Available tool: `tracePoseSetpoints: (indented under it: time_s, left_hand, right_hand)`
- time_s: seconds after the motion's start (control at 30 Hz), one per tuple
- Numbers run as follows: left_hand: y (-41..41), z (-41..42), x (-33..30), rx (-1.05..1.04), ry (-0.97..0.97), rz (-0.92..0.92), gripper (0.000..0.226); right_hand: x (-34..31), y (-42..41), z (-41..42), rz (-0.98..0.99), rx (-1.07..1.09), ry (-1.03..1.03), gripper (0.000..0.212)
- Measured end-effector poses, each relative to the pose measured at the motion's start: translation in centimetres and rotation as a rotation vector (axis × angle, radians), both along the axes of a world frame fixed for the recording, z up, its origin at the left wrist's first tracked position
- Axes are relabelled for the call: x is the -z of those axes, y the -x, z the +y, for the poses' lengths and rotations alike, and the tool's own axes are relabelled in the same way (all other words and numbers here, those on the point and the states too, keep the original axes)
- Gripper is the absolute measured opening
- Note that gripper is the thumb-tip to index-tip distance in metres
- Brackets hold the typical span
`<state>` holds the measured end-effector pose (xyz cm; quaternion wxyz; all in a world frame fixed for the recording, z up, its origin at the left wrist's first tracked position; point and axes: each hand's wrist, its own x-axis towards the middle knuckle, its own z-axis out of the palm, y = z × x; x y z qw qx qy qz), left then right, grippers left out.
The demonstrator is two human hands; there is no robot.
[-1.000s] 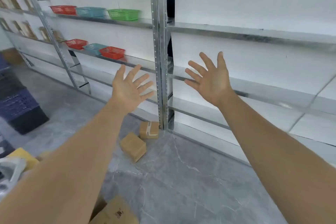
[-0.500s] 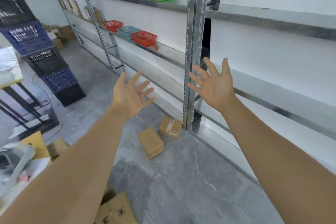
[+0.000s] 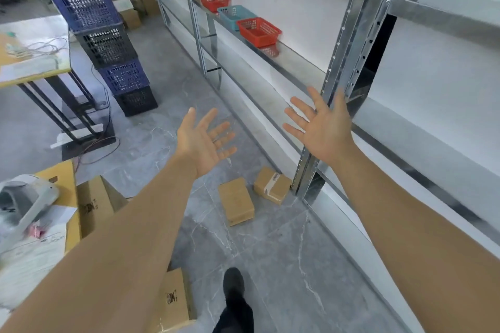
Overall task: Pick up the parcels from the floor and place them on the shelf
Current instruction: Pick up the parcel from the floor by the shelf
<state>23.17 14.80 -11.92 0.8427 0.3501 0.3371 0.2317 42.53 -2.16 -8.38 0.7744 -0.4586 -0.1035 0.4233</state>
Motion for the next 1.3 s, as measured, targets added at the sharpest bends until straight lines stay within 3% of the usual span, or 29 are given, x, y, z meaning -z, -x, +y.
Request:
tracePoseSetpoints:
  time_s: [0.4,0.67,0.8,1.1,1.3]
  left_hand:
    - [-4.8,14.7,8.0,-0.109,0.170,0.059,0.067]
    - [-6.7,22.1,9.7,-0.116,0.216,0.069,0.066]
    - [-8.1,23.4,12.0,-0.153,0.243,0.089,0.065]
    - [-10.8,24.8,22.0,-0.272,0.351,0.191,0.067]
    - [-13.2,26.8,32.5,-0.286,0.408,0.282,0.063]
  right_hand:
    - [6.7,-6.1,17.1,0.042,-0.083,0.175,0.075]
    - [9.2,-9.6,24.1,0.118,-0.151,0.185,0.075]
    - [11.4,-11.7,27.0,0.149,-0.186,0.217,0.064]
    - [22.4,-16.0,31.3,0.173,-0.297,0.414,0.057]
    - [32.2,-19.0,34.4,0.090,-0.406,0.551,0.053]
